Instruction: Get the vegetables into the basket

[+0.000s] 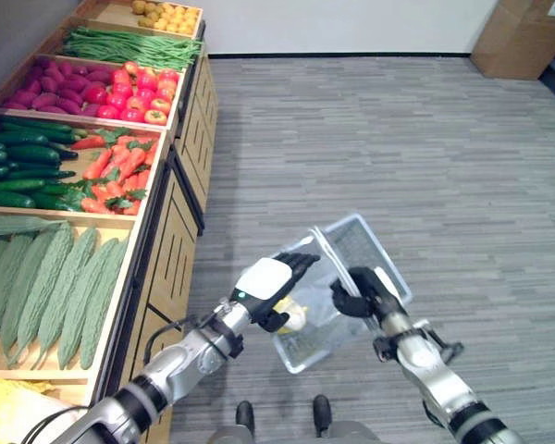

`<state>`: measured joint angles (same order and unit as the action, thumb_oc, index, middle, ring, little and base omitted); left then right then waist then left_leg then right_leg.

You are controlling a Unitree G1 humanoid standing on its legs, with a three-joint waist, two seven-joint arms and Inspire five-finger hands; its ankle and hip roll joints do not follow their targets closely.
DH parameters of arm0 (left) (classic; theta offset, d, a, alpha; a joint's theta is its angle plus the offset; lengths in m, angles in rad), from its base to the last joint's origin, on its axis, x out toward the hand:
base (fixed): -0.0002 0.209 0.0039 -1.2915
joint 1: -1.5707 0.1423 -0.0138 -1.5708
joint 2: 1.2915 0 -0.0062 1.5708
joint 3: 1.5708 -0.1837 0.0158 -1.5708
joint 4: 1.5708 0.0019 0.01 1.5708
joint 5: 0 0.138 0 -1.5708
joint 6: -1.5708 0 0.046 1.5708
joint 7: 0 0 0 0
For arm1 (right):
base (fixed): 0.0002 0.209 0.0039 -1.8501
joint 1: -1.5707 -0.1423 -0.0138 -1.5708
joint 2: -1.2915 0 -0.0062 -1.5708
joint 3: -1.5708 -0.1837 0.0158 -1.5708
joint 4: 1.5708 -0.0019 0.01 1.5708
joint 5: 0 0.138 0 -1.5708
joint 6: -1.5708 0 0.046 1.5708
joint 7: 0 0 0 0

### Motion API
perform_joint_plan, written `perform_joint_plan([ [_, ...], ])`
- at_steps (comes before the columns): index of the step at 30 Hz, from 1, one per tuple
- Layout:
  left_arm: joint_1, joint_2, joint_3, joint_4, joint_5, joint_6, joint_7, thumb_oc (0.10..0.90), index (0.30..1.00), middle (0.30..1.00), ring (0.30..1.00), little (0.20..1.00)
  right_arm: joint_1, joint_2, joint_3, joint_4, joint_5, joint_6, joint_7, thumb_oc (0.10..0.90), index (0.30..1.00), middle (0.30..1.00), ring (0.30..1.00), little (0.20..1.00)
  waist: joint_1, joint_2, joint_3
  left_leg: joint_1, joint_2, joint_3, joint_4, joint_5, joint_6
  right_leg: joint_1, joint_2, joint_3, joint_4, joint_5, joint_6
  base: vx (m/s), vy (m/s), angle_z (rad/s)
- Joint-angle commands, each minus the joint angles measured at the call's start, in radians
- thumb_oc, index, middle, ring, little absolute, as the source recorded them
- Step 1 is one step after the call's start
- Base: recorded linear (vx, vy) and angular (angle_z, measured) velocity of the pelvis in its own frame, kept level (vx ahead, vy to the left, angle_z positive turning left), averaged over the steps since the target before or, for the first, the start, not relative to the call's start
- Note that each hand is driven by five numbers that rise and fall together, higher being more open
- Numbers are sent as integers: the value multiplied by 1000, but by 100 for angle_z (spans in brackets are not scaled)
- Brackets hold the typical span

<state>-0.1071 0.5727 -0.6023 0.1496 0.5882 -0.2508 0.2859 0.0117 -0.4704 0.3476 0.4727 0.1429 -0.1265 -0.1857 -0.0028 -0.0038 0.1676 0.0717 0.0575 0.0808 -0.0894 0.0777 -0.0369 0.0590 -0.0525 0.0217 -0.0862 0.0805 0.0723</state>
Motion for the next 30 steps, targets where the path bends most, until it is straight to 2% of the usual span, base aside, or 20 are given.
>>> perform_joint_plan([
  [1,-11,23,52,-2,-117,-63,49,900,1000,1000,1000,1000,-49,11,-94,-52,-35,-126,-67,400,300,300,300,300,19,-33,-109,-4,17,-8,2,-35,-36,-11,-58,-55,-1,5,79,5,-10,6],
  [4,58,48,99,8,-136,-56,41,900,1000,1000,1000,1000,-16,29,-146,28,0,-126,-75,400,300,300,300,300,25,-33,-106,-6,14,-17,2,-32,-35,-8,-59,-61,-1,4,79,-2,-12,12],
  [8,129,38,142,135,-148,-36,30,900,1000,1000,1000,1000,13,39,-190,128,1,-121,-77,400,300,300,300,300,30,-32,-103,-9,13,-27,2,-29,-34,-8,-61,-66,-1,5,79,15,-6,9],
  [9,156,12,158,251,-156,-15,21,900,1000,1000,1000,1000,28,45,-207,183,-11,-116,-81,400,300,300,300,300,32,-31,-102,-4,14,-31,2,-38,-34,-2,-60,-67,-1,-3,79,3,-4,8],
  [11,168,-4,163,310,-155,0,21,900,1000,1000,1000,1000,32,50,-216,209,-7,-114,-82,400,300,300,300,300,32,-31,-101,-5,14,-32,2,-37,-34,-3,-60,-68,-1,-3,79,19,-1,3],
  [14,190,-85,197,549,-201,49,-11,900,1000,1000,1000,1000,43,59,-232,303,-25,-101,-82,400,300,300,300,300,33,-30,-97,-8,14,-28,2,-33,-34,-7,-59,-67,-1,0,78,0,0,0],
  [18,188,-165,243,791,-278,87,-85,900,1000,1000,1000,1000,44,58,-241,405,-33,-77,-59,400,300,300,300,300,26,-24,-92,-10,17,-23,2,-31,-35,-13,-57,-62,-1,4,75,0,0,0],
  [19,186,-166,242,794,-278,85,-84,900,1000,1000,1000,1000,43,58,-241,406,-33,-78,-59,400,300,300,300,300,26,-24,-92,-10,17,-22,2,-31,-35,-13,-57,-61,-1,4,75,-3,-10,-4],
  [20,176,-192,254,896,-277,105,-109,900,1000,1000,1000,1000,51,57,-248,443,-39,-71,-52,400,300,300,300,300,18,-22,-88,-11,19,-19,2,-31,-37,-18,-54,-58,-1,5,73,-3,-10,-4],
  [26,150,-226,266,1010,-261,116,-102,900,1000,1000,1000,1000,41,61,-236,552,-48,-64,-42,400,300,300,300,300,11,-16,-79,-8,28,-8,2,-31,-41,-24,-44,-45,2,3,67,7,-20,-7],
  [30,121,-263,284,1122,-226,166,-77,900,1000,1000,1000,1000,16,67,-194,635,-89,-46,-32,400,300,300,300,300,7,-13,-67,2,39,2,2,-28,-45,-30,-31,-30,7,-2,58,24,-43,-16],
])
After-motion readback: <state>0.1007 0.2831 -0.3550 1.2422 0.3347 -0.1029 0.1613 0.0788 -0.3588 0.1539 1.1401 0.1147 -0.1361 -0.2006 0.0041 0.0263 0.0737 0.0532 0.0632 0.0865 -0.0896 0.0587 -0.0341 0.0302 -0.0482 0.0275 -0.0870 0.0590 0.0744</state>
